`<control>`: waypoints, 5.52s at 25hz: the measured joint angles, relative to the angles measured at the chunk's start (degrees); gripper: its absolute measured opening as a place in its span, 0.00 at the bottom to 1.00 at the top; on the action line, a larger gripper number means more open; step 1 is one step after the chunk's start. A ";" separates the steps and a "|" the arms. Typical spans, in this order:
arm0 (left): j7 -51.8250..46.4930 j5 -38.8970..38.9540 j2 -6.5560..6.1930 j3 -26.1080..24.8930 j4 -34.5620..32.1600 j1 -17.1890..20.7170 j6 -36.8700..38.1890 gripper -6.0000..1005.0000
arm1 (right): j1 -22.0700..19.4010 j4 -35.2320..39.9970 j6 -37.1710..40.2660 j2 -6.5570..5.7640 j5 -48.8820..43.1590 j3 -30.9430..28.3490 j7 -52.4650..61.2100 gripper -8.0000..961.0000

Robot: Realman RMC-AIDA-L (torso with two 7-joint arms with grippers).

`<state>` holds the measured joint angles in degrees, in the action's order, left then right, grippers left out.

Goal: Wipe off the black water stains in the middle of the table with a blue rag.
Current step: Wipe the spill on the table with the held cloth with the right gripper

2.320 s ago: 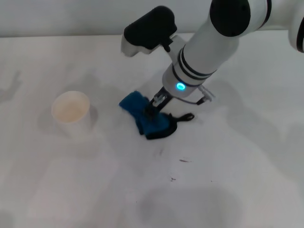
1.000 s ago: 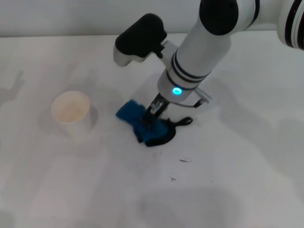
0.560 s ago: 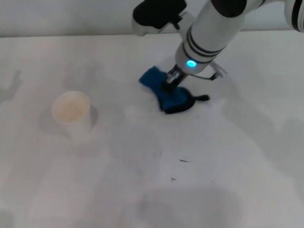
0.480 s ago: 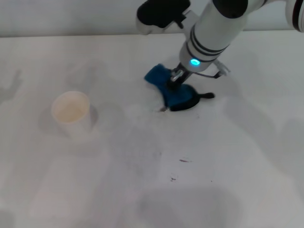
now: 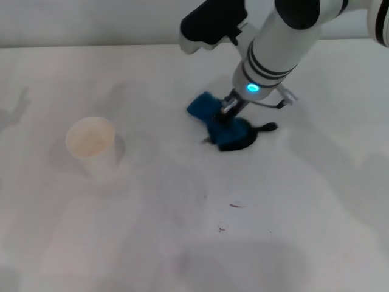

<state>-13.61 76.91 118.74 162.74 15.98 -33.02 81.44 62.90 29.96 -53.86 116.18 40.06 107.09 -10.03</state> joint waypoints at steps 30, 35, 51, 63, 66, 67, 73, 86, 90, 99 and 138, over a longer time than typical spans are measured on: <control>0.96 0.00 0.04 -0.19 -1.48 -0.36 -0.69 0.89 | 0.22 4.00 -3.33 -0.16 1.55 3.30 -1.07 0.16; 0.96 0.00 0.07 -0.28 -1.48 -0.51 -0.69 0.89 | 0.39 3.69 -4.88 -0.25 -4.59 1.52 1.77 0.16; 1.20 0.04 0.02 -0.32 -2.78 -0.72 -0.77 0.89 | 0.89 7.65 -10.02 0.01 12.81 5.56 -10.72 0.16; 1.54 0.09 0.05 -0.32 -3.15 -0.53 -0.76 0.89 | -1.43 11.64 -19.23 -0.02 17.15 8.49 -11.73 0.16; 1.56 0.09 0.01 -0.32 -3.15 -0.95 -1.18 0.89 | -3.59 14.90 -22.66 -0.12 17.01 8.26 -11.31 0.16; 1.56 0.09 0.00 -0.32 -3.15 -1.18 -1.48 0.89 | -4.17 15.70 -23.40 -0.13 16.89 8.27 -11.21 0.16; 1.57 0.09 0.00 -0.32 -3.15 -1.80 -2.10 0.89 | -6.53 16.49 -23.23 -0.29 9.28 6.24 -7.62 0.16; 1.57 0.75 0.09 -0.32 -3.16 -1.96 -2.29 0.89 | -7.62 13.25 -22.33 -0.48 -12.13 -7.18 -4.52 0.16; 1.57 1.39 0.08 -0.32 -3.40 -2.05 -2.72 0.89 | -6.99 12.53 -20.25 -0.59 -15.04 -7.77 -2.86 0.16; 2.01 1.42 0.09 -0.15 -4.30 -2.99 -3.65 0.89 | -3.46 8.57 -17.47 0.00 -6.50 -3.73 -6.82 0.17; 2.98 2.65 -0.30 -0.20 -4.73 -2.18 -5.04 0.89 | -17.99 29.81 -36.97 -0.88 -19.23 -18.37 -9.75 0.19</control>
<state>-10.63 79.56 118.44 162.54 11.25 -35.20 76.41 44.91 59.76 -90.82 115.31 20.84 88.73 -19.79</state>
